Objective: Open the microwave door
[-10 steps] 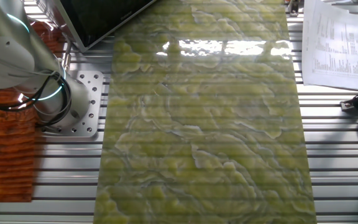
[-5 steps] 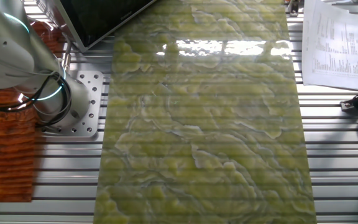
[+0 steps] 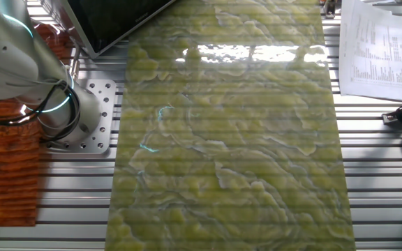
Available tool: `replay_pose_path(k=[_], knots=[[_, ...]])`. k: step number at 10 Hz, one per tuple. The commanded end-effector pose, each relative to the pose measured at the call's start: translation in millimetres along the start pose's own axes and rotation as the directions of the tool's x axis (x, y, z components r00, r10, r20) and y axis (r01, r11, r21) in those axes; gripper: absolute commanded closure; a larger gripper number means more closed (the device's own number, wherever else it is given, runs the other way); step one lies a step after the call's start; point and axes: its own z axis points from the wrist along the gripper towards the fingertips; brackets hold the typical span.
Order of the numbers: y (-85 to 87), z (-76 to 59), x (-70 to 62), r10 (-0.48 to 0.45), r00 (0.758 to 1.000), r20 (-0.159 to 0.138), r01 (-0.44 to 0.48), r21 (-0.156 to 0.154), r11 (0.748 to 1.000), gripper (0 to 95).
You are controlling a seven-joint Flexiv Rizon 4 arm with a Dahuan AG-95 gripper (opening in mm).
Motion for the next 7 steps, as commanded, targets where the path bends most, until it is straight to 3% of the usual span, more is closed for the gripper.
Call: replay_pose_path(k=[1, 2, 5, 6, 7], knots=[[2.1, 1.1, 0.9, 0.028, 0.999, -0.018, -0.021, 0.317, 0.948, 95.0], [-0.3, -2.6, 0.4, 0.029, 0.999, -0.012, -0.024, 0.335, 0.942, 95.0], [-8.8, -21.1, -1.0, 0.027, 1.0, -0.013, -0.021, 0.317, 0.948, 95.0], [-4.7, -21.7, -5.7, 0.02, 1.0, -0.011, -0.016, 0.268, 0.963, 95.0], [3.3, -22.3, -13.9, 0.009, 1.0, -0.003, -0.008, 0.174, 0.985, 95.0]])
